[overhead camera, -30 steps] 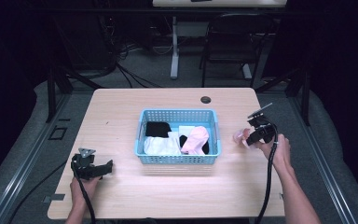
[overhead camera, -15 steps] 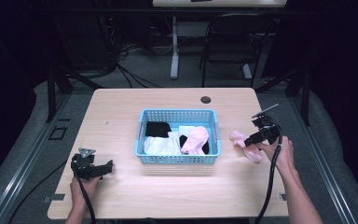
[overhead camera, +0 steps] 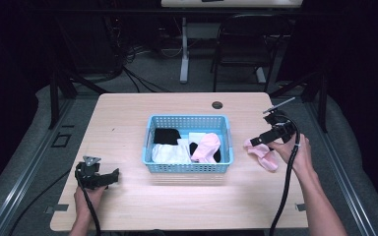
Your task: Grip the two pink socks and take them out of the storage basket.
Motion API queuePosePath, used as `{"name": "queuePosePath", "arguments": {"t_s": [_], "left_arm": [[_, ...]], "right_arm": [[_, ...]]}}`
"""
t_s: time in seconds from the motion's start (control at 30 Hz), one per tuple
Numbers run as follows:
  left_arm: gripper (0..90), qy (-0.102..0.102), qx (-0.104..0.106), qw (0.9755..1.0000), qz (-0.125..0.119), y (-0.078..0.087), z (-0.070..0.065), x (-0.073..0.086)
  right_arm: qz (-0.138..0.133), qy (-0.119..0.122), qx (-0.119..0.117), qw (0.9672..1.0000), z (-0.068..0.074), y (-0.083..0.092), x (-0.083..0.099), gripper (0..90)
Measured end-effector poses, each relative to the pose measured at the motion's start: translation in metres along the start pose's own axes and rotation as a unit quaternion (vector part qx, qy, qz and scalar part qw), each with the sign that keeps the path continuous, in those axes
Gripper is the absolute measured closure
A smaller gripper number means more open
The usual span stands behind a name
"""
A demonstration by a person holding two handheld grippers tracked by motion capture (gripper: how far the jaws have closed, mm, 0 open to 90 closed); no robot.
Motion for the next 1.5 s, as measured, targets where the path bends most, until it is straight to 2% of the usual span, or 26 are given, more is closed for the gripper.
{"name": "queuePosePath", "arguments": {"t_s": [0.33,0.77,1.03,1.2,1.33,1.5], "left_arm": [[3.6,0.000,0.000,1.0000,0.000,0.000,0.000,0.000],[3.5,0.000,0.000,1.0000,0.000,0.000,0.000,0.000],[3.5,-0.001,0.000,1.0000,0.000,0.000,0.000,0.000],[3.5,-0.001,0.001,1.0000,0.000,0.000,0.000,0.000],[3.5,-0.002,0.001,1.0000,0.001,0.000,0.000,0.000],[3.5,-0.002,0.001,1.0000,0.000,0.000,0.000,0.000]], "right_arm": [[-0.020,0.044,0.004,0.9988,0.030,0.022,-0.024,1.3],[-0.003,0.094,-0.008,0.9955,0.070,0.017,-0.045,1.7],[0.007,0.127,-0.015,0.9918,0.097,0.007,-0.060,1.8],[0.018,0.149,-0.023,0.9884,0.115,-0.002,-0.068,3.2],[0.025,0.157,-0.031,0.9868,0.130,-0.017,-0.075,3.3],[0.048,0.162,-0.045,0.9847,0.142,-0.041,-0.080,3.2]]}}
Point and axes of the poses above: each handheld gripper's, and its own axes: y roughly backward along the jaws, x roughly out of its underside, z roughly to its left, the point moved 6 cm from there along -y, roughly forward along the jaws, and after that the axes turned 7 degrees about z, right-handed, at the moved point
